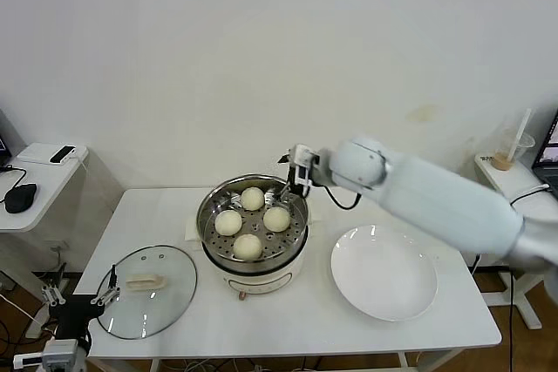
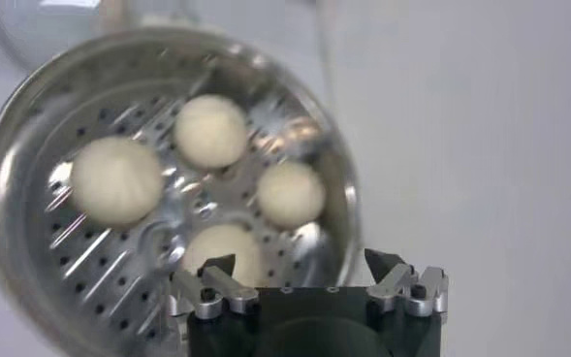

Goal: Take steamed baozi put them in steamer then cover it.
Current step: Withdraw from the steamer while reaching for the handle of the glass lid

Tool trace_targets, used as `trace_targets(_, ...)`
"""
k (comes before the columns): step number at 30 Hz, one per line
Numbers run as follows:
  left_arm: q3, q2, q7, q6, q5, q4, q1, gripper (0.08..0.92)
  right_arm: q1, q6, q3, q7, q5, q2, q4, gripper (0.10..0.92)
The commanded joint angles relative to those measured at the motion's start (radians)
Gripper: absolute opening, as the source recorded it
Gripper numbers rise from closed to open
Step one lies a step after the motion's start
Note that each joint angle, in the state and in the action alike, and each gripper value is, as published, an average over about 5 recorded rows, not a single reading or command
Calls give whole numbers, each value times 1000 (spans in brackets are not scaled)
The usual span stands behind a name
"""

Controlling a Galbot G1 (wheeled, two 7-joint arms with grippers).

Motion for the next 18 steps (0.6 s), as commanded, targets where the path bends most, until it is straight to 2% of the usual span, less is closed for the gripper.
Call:
trace_targets(1,4,-6,0,2,7,2,-1,823,-680,287,677,286,-136,-144,224,823)
trace_targets(6,11,-11,-1,3,21,16,-6,823,-1027,479,1024,294,-217,-87,289,823)
trace_targets(11,24,-4,1,-15,97,60,-14,823,-1308,682,1318,261,-276,79,326,823)
trace_targets(18,33,36,-21,-99,457,153,-23,823,-1587,775,1579,212,-302,330,376,823)
